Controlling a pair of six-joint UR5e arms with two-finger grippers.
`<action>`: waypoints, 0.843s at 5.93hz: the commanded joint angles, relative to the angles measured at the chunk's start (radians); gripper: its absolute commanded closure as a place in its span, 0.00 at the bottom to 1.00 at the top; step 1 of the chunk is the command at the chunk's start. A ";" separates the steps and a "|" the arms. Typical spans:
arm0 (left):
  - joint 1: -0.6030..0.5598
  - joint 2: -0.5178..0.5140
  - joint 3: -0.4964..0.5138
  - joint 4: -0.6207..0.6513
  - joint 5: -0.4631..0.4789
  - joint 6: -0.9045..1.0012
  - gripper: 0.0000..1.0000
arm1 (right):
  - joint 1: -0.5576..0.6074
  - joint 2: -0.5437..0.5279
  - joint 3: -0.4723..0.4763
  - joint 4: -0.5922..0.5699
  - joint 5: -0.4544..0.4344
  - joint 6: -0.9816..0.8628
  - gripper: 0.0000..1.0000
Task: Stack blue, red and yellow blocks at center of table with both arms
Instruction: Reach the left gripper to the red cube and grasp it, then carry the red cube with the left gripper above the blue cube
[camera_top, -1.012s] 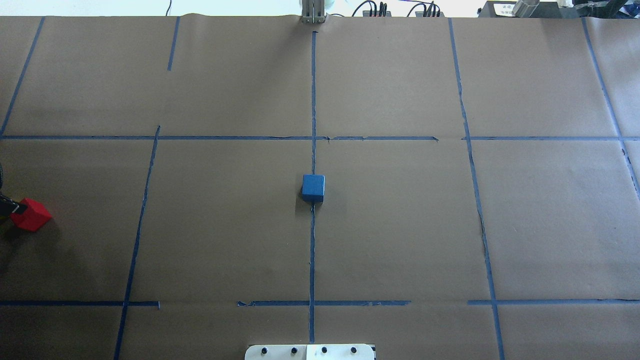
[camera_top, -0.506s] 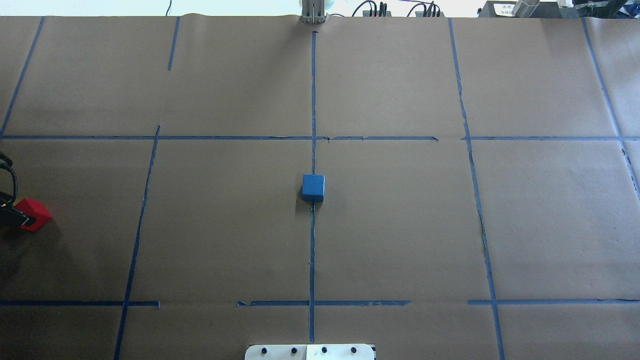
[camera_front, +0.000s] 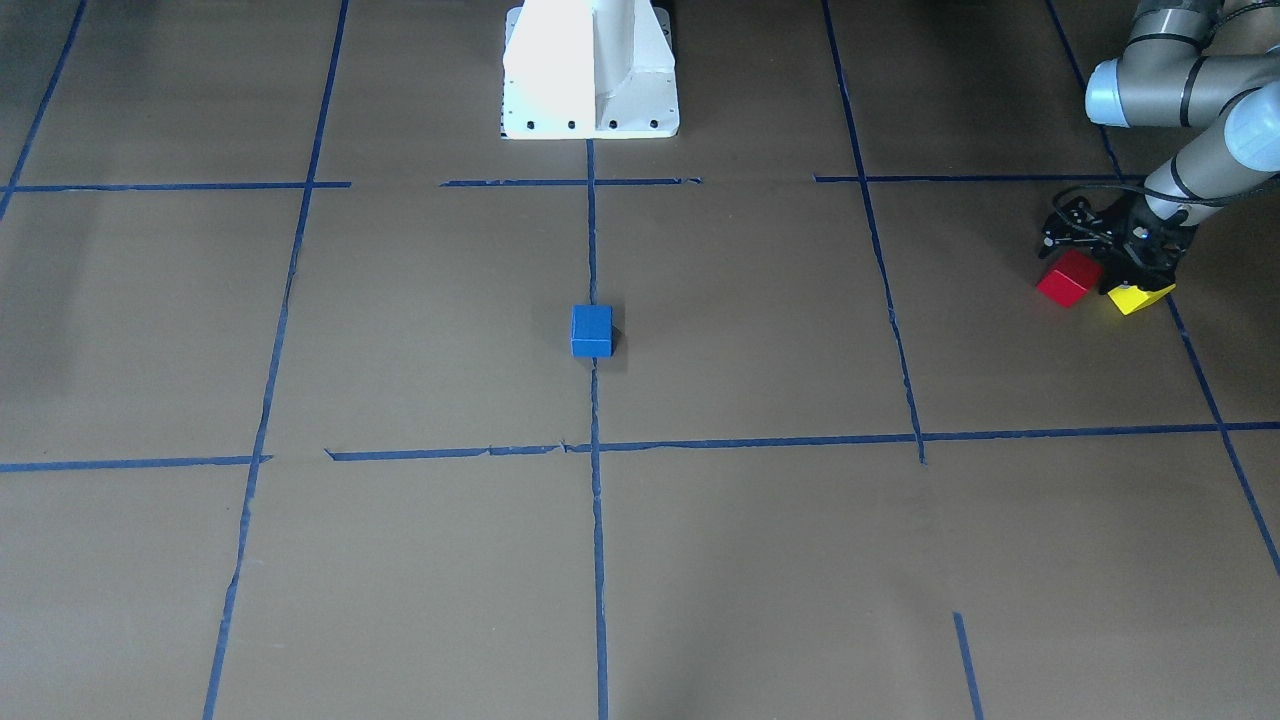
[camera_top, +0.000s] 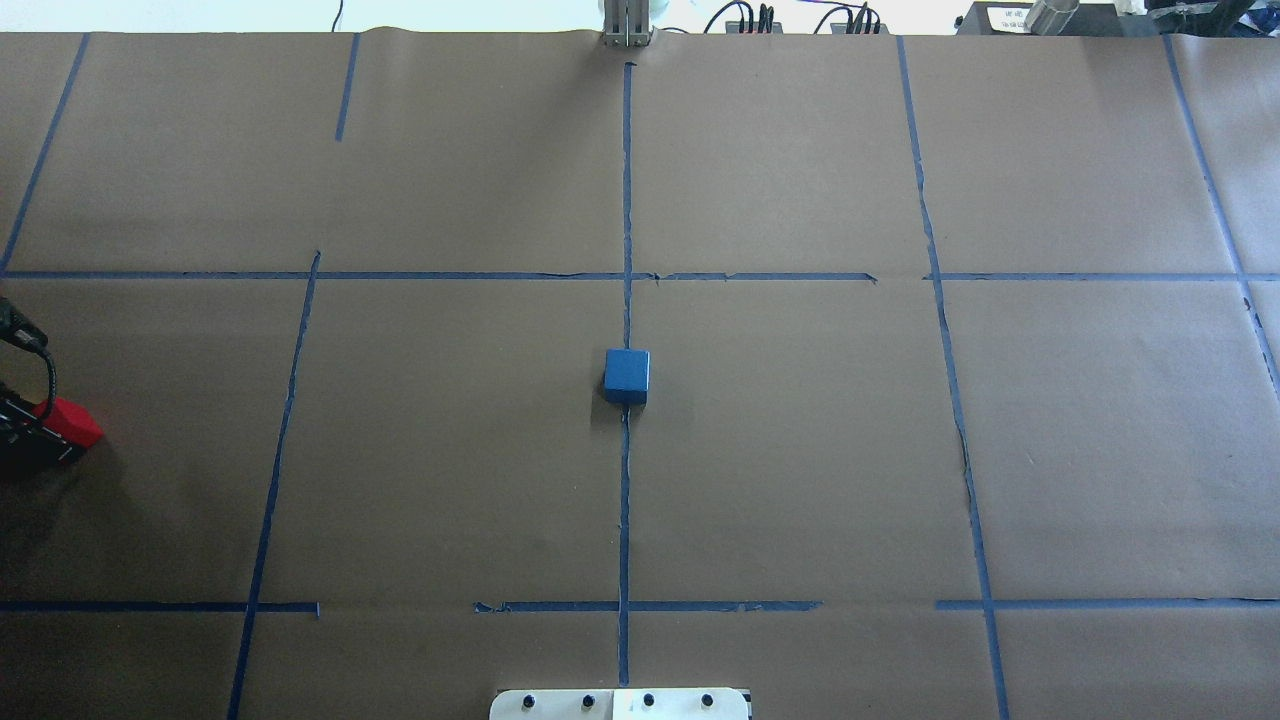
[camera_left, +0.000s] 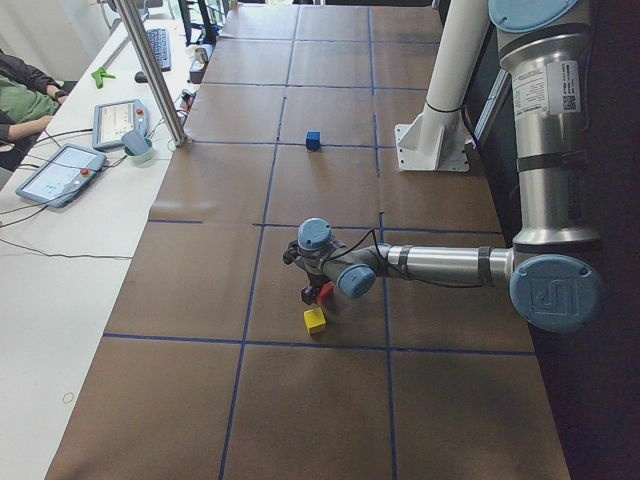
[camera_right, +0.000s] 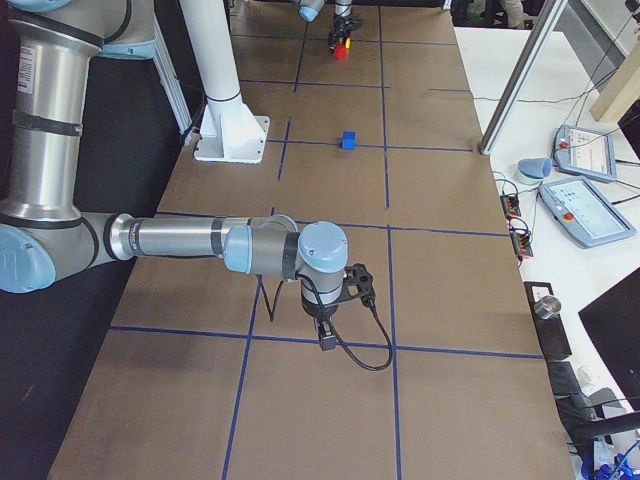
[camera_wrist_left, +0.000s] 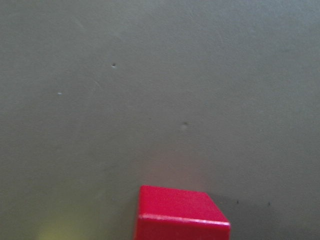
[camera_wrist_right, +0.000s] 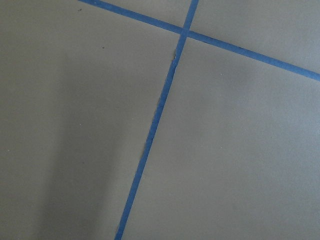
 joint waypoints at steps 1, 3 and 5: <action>0.002 -0.013 0.002 -0.001 -0.001 0.000 0.61 | 0.000 -0.002 0.000 0.000 0.000 -0.001 0.00; 0.001 -0.017 -0.072 0.005 -0.001 -0.089 0.78 | 0.000 0.000 0.000 0.000 0.000 -0.001 0.00; 0.004 -0.097 -0.113 0.013 0.000 -0.399 0.77 | 0.000 0.000 0.000 0.000 0.000 -0.001 0.00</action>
